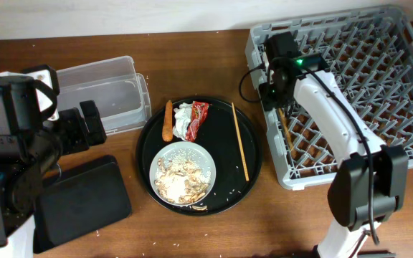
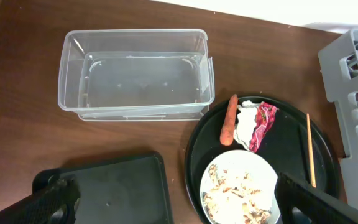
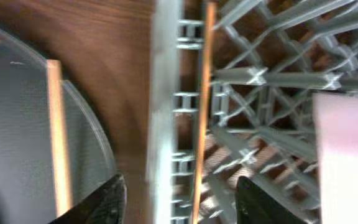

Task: Sort waste into correct bins and load items into the dishwasher rack
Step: 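Grasp the chopsticks with the right gripper and lay them in the rack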

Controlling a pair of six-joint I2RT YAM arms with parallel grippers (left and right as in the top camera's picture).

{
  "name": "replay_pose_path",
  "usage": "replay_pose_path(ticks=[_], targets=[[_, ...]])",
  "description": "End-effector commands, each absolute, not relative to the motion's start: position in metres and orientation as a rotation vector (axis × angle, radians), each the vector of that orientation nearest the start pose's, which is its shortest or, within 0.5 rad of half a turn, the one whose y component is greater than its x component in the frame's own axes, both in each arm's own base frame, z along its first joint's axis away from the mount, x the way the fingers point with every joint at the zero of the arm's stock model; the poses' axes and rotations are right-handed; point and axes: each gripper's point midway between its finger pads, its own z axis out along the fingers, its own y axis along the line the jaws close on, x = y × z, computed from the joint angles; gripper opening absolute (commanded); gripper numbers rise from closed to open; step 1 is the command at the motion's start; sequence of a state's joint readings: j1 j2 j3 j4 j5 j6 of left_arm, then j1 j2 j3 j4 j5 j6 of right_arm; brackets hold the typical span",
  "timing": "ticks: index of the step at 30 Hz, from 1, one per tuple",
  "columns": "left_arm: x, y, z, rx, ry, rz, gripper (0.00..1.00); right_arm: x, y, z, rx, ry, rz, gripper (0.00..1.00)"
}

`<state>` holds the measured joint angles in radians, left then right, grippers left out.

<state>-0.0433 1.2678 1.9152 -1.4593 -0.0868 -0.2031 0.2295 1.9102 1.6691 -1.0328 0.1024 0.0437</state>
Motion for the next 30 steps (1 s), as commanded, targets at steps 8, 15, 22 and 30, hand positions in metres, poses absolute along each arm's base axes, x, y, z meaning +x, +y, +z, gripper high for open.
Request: replay_pose_path(ticks=[8,15,22,30], targets=[[0.269,0.007,0.384,-0.255,2.363,0.002,0.99,0.387,0.173,0.086,-0.183,2.888,-0.193,0.52],[0.269,0.007,0.384,-0.255,2.363,0.002,0.99,0.371,0.173,0.011,-0.188,3.094,-0.215,0.47],[0.269,0.007,0.384,-0.255,2.363,0.002,0.99,0.363,0.181,0.009,-0.190,3.140,-0.139,0.09],[0.269,0.007,0.384,-0.255,2.363,0.002,0.99,0.398,0.156,0.121,-0.167,2.888,-0.033,0.04]])
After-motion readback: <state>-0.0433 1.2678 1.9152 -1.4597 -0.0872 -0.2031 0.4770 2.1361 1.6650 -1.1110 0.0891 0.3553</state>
